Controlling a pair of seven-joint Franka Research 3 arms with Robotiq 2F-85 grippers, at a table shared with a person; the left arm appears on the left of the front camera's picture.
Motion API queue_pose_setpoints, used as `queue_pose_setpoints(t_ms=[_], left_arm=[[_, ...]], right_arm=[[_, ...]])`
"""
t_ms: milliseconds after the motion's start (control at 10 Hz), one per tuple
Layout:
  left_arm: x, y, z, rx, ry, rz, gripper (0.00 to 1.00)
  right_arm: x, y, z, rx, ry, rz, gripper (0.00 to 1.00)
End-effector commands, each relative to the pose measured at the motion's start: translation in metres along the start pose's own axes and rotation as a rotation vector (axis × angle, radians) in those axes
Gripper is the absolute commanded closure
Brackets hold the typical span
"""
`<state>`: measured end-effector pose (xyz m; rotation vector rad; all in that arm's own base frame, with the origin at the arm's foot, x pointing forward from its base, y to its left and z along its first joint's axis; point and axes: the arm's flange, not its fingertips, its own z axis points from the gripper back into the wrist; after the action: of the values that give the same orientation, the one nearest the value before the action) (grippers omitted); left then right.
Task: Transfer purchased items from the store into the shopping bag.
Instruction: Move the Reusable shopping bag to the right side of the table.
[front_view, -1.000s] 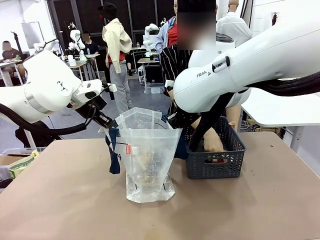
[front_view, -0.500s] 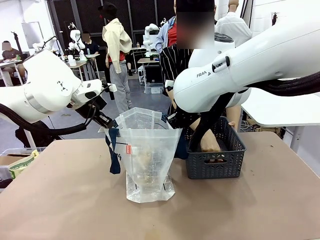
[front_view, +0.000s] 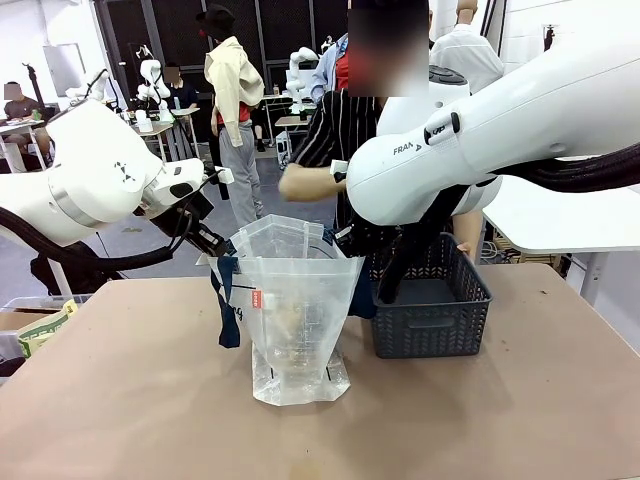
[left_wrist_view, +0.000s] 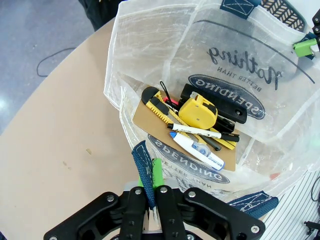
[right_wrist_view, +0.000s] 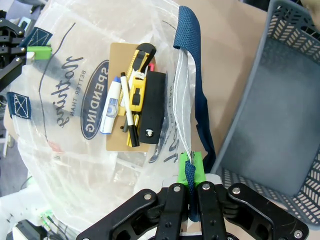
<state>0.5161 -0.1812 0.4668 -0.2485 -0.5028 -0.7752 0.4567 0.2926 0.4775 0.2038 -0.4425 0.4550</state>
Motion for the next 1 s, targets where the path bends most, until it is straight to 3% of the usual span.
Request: queue_pose_setpoints(t_ms=[0,900], left_arm=[[0.0001,0.0009,0.0034,0.007,0.000,0.000,1.00],[0.0001,0.0009,0.0034,0.007,0.000,0.000,1.00]], right_arm=[[-0.0058,-0.0006,-0.0001,0.003,0.006,-0.010,1.00],[-0.0058,-0.0006,-0.0001,0.003,0.006,-0.010,1.00]])
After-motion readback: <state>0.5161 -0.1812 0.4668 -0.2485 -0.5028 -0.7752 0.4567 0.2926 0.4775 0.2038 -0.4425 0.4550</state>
